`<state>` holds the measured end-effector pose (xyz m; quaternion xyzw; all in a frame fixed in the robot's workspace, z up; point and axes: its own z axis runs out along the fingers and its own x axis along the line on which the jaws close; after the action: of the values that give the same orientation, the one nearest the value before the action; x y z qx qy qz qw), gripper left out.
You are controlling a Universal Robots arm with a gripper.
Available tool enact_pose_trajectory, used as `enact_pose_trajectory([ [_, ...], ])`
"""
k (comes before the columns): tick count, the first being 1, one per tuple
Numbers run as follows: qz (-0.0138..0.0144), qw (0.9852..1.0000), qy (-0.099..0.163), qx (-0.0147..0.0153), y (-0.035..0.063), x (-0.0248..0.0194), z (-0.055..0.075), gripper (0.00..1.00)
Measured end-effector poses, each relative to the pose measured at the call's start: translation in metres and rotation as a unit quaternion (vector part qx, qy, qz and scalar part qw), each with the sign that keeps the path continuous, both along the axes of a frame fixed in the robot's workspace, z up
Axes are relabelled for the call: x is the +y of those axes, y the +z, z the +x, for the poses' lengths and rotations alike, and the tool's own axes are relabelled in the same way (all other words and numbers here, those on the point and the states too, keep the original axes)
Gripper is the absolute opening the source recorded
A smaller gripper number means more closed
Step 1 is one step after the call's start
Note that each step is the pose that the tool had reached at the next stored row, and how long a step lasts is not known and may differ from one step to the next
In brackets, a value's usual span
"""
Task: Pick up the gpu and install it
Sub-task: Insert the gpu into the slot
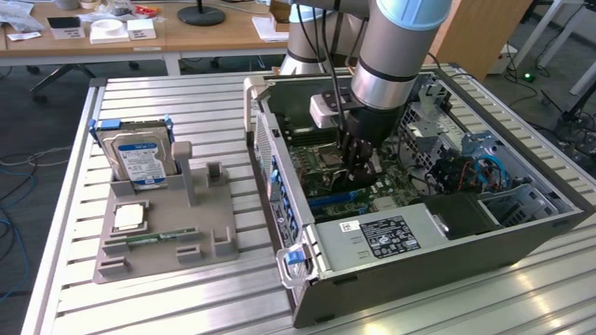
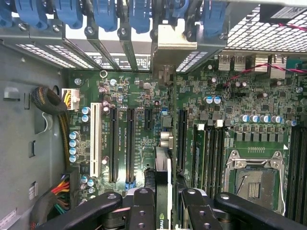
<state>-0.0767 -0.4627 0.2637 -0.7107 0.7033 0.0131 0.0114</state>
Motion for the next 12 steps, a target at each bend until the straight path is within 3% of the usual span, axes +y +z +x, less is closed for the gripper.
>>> enact_pose_trajectory([
  [12, 0.0, 1.0, 0.0, 0.0, 0.0, 0.0, -0.0034, 0.26],
])
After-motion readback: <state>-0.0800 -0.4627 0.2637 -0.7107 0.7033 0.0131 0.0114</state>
